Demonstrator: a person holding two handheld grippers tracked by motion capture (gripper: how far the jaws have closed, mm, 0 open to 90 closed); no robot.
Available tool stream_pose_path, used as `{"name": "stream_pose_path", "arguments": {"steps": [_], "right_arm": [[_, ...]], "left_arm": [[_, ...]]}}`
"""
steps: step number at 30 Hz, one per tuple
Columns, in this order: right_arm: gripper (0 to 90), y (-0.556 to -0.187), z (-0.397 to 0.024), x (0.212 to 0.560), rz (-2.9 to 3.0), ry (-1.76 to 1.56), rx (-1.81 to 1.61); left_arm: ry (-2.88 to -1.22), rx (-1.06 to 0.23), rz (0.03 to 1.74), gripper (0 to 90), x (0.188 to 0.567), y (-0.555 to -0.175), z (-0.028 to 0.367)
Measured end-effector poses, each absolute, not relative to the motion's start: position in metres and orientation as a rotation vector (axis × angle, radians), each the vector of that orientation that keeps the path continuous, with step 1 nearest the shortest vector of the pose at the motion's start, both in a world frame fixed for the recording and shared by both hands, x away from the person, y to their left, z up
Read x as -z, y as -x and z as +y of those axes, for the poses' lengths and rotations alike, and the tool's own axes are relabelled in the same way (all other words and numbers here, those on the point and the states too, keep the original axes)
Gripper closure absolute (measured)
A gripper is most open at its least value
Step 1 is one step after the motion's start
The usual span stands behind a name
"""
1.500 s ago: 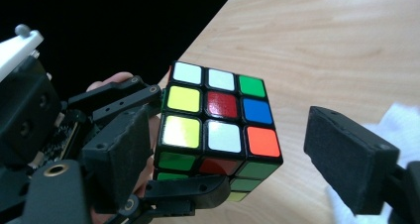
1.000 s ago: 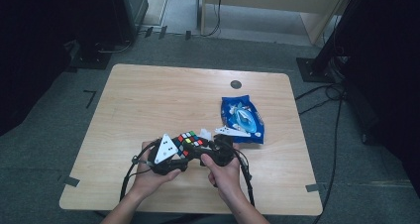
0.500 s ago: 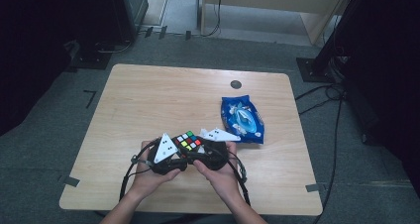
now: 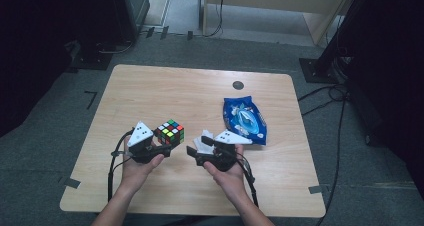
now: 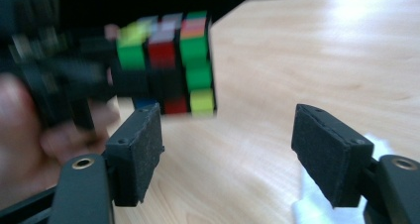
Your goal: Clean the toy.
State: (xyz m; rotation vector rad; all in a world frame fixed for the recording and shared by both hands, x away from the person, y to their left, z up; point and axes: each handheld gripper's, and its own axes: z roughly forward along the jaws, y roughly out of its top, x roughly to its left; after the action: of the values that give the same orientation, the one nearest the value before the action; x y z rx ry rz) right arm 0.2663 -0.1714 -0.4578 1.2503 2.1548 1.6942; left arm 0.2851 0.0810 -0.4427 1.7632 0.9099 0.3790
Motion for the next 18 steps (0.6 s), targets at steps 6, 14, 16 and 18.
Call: {"name": "stream_pose_path", "arguments": {"steps": [6,14,16,18], "right_arm": [[20.9,-0.262,-0.142,0.468,2.215,-1.138,-1.661],[31.9,-0.258,-0.136,0.470,2.121,-1.124,-1.652],[34.0,-0.255,-0.135,0.469,2.104,-1.095,-1.637],[34.1,-0.255,-0.135,0.469,2.100,-1.084,-1.634]], "left_arm": [[-1.766,-0.365,0.901,34.0,0.442,-0.282,0.073],[-1.781,-0.344,0.877,34.0,0.442,-0.277,0.061],[-1.781,-0.343,0.876,34.0,0.442,-0.277,0.061],[-1.782,-0.336,0.878,34.0,0.442,-0.277,0.061]]}}
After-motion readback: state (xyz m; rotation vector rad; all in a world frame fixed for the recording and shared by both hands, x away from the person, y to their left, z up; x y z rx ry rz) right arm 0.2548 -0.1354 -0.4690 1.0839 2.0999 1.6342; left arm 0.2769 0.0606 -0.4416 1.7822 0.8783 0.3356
